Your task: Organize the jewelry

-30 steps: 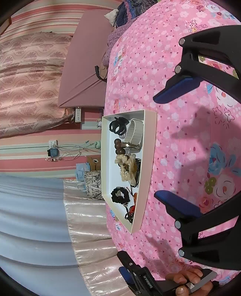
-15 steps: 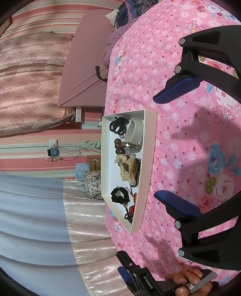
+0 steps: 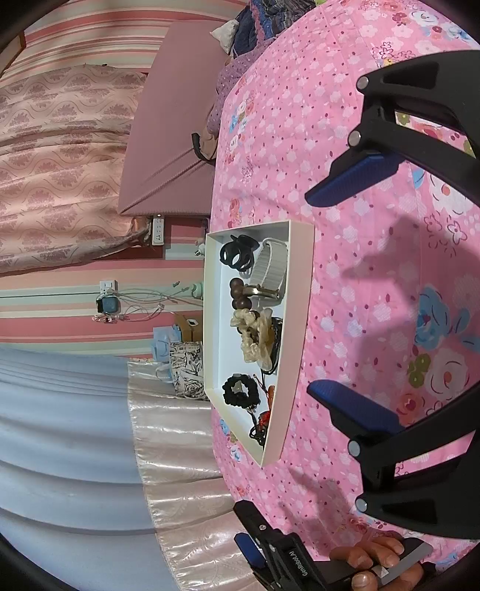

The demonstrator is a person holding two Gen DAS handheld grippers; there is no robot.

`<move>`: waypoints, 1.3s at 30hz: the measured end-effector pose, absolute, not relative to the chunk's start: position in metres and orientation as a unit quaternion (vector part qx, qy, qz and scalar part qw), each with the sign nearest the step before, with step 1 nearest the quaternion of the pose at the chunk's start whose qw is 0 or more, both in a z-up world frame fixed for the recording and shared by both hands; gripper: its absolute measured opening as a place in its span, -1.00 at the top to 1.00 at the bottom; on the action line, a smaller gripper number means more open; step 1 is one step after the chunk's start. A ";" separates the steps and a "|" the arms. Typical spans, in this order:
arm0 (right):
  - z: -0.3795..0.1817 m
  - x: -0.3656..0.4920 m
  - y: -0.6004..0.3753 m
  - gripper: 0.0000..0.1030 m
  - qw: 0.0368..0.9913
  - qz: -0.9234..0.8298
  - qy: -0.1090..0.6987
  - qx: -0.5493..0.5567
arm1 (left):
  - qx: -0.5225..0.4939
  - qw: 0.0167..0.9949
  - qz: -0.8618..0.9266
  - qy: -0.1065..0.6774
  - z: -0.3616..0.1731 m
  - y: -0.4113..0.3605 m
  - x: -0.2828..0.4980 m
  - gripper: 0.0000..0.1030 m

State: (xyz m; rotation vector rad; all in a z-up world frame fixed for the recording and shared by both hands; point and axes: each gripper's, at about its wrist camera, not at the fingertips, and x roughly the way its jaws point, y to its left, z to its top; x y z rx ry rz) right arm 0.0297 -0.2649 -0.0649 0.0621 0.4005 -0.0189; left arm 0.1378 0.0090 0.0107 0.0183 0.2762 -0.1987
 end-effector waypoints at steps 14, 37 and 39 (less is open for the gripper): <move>-0.064 0.029 -0.273 -0.83 0.980 -0.016 0.196 0.036 | 0.014 0.986 -0.103 0.134 0.011 0.009 0.138 -0.94; -0.064 0.029 -0.273 -0.83 0.980 -0.015 0.196 0.033 | 0.015 0.985 -0.103 0.134 0.011 0.009 0.140 -0.94; -0.064 0.029 -0.272 -0.83 0.980 -0.015 0.196 0.033 | 0.015 0.985 -0.103 0.134 0.011 0.009 0.139 -0.94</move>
